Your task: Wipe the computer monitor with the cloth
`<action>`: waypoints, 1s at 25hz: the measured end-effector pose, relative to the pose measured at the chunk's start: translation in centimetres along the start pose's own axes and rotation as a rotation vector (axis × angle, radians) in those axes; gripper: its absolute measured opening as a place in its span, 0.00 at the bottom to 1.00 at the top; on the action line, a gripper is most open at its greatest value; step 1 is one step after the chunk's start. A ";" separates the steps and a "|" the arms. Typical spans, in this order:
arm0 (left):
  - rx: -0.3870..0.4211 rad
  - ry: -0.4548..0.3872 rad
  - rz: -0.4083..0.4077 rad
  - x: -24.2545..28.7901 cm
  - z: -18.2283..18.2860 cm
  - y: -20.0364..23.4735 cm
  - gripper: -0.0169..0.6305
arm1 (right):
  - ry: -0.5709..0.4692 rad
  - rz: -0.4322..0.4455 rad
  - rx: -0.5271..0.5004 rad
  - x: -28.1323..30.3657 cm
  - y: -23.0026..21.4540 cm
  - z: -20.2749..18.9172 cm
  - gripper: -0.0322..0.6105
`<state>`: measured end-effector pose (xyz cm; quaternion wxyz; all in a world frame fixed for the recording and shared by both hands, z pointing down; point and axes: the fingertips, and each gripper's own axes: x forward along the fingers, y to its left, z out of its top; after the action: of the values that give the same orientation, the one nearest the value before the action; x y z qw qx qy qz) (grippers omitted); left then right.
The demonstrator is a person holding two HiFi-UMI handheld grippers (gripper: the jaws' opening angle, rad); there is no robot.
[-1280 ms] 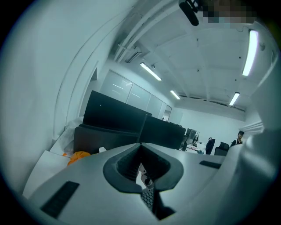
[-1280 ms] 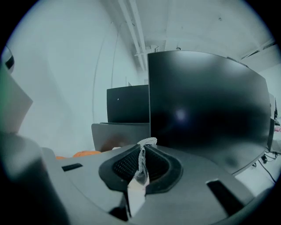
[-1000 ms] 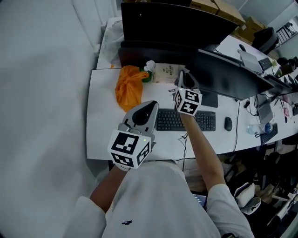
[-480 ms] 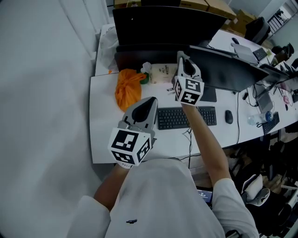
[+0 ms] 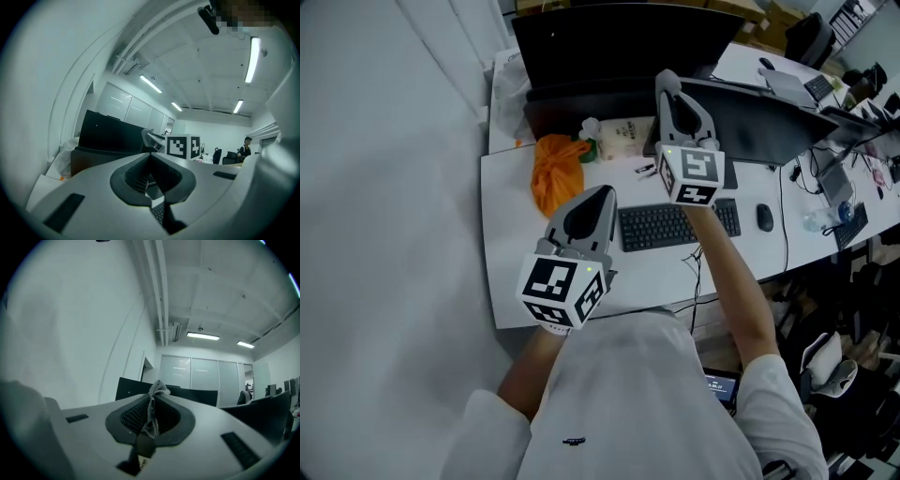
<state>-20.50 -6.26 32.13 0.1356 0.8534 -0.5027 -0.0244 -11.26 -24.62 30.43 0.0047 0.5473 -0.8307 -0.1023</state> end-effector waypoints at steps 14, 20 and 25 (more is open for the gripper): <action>0.031 -0.004 -0.042 -0.8 -0.6 -2.6 0.05 | -0.060 0.133 -0.061 -13.7 -2.1 4.3 0.10; 0.073 -0.003 -0.077 -1.1 -0.9 -4.3 0.05 | -0.003 0.093 -0.095 -20.2 -2.9 4.9 0.10; 0.059 0.013 -0.071 -2.0 -2.1 -4.3 0.05 | 0.005 0.059 -0.089 -24.9 -3.0 4.7 0.10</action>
<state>-17.41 -2.14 32.88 0.1126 0.8744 -0.4718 -0.0089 0.85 -2.32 27.86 0.0343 0.5223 -0.8409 -0.1376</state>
